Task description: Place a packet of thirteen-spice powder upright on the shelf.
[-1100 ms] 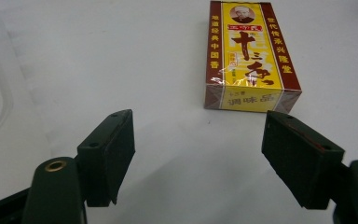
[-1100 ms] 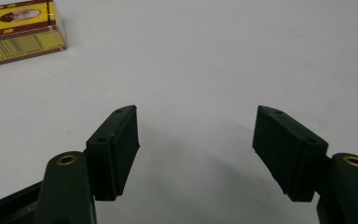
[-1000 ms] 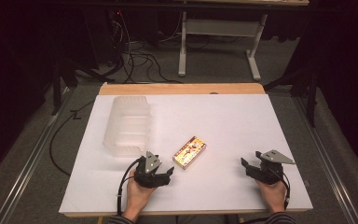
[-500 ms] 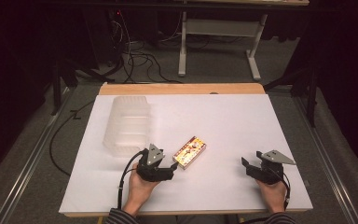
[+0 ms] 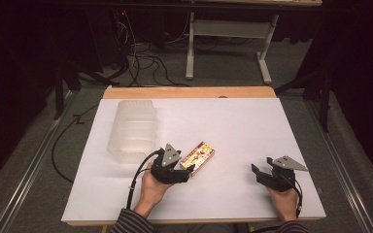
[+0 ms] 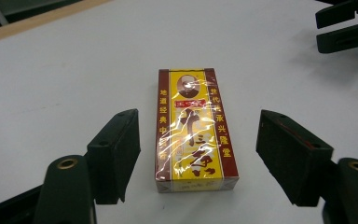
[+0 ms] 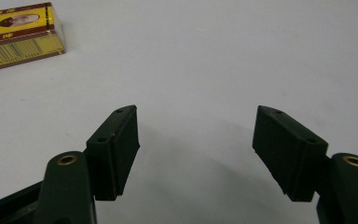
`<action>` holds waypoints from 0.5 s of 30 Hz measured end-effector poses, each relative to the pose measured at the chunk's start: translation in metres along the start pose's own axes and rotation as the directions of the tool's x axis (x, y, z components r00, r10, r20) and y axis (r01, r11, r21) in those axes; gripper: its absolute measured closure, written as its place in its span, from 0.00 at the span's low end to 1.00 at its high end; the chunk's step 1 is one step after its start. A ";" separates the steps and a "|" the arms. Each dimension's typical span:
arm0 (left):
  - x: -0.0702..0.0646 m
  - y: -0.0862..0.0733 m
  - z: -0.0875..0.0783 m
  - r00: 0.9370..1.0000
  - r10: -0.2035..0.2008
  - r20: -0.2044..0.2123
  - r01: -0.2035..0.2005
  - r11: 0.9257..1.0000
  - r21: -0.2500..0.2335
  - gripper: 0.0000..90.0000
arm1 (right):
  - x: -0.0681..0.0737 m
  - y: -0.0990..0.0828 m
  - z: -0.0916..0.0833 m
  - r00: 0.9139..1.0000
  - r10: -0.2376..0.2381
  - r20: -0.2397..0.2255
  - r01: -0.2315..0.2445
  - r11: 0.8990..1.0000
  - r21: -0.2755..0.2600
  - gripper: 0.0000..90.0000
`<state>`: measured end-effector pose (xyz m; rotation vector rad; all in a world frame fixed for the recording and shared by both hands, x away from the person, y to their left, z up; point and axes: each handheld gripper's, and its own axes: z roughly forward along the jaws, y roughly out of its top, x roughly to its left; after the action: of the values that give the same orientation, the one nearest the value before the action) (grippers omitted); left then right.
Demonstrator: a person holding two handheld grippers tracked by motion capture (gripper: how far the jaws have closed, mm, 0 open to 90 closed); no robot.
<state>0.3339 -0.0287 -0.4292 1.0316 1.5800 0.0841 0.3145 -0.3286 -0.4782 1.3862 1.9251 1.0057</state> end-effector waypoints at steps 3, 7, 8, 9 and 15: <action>-0.005 -0.003 0.007 1.000 0.013 -0.014 -0.013 1.000 0.011 0.37 | 0.000 0.000 0.001 1.000 -0.006 -0.005 0.006 1.000 0.004 0.35; -0.006 -0.003 0.013 1.000 0.013 -0.018 -0.013 1.000 0.016 0.37 | 0.000 0.000 0.000 1.000 -0.003 0.000 0.003 1.000 -0.006 0.36; -0.007 -0.002 0.015 1.000 0.026 -0.012 -0.026 1.000 0.016 0.37 | -0.001 0.000 -0.001 1.000 0.001 -0.004 -0.001 1.000 -0.009 0.35; -0.008 -0.002 0.016 1.000 0.013 -0.017 -0.012 1.000 0.015 0.37 | -0.001 0.000 -0.001 1.000 0.001 -0.004 -0.001 1.000 -0.009 0.35; -0.016 -0.005 0.034 0.994 0.027 -0.103 -0.029 1.000 -0.009 0.32 | 0.000 0.000 -0.001 1.000 0.002 -0.006 -0.002 1.000 -0.012 0.35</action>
<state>0.3579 -0.0572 -0.4303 1.0560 1.6568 0.1668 0.3138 -0.3289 -0.4780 1.3797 1.9194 1.0215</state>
